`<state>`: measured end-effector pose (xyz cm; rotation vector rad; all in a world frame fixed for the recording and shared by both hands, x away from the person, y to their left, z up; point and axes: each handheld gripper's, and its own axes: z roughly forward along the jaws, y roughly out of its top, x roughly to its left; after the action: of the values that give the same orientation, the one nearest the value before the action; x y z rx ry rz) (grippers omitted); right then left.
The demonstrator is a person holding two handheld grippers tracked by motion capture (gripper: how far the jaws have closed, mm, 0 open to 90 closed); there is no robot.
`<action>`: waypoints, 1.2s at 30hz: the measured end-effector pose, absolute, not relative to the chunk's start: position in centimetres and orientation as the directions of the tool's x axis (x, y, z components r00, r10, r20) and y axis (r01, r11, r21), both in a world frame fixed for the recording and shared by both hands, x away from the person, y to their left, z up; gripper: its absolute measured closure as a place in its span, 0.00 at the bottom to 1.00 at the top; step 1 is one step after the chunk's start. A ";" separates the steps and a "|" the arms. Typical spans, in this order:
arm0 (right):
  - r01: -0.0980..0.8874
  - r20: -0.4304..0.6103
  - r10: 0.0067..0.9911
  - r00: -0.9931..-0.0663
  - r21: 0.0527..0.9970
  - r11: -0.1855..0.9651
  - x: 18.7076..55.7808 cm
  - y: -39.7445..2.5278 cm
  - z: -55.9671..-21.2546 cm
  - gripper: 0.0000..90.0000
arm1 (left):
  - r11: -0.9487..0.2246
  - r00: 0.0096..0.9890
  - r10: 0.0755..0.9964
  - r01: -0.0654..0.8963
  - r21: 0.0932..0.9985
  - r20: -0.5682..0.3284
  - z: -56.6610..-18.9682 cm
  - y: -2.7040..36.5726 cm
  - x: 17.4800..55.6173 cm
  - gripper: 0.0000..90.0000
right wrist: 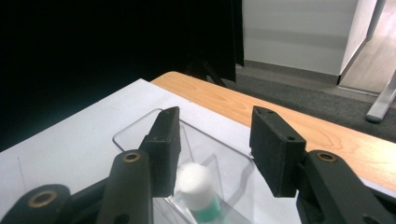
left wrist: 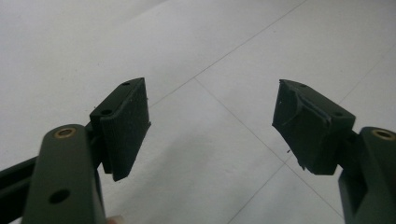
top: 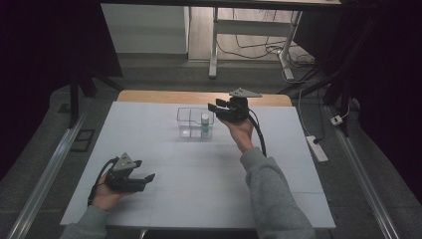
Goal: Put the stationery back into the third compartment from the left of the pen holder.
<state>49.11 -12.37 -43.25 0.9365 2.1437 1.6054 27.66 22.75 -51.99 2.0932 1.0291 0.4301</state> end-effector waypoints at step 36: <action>0.305 0.076 0.644 -0.762 0.918 0.252 43.0 -20.2 -44.8 0.47 | -0.394 0.618 0.786 0.529 0.752 -0.022 -52.0 22.7 27.8 0.30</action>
<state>43.05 -20.19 -44.80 0.8746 2.2144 1.5126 27.84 22.70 -52.00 2.0910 1.0294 0.4387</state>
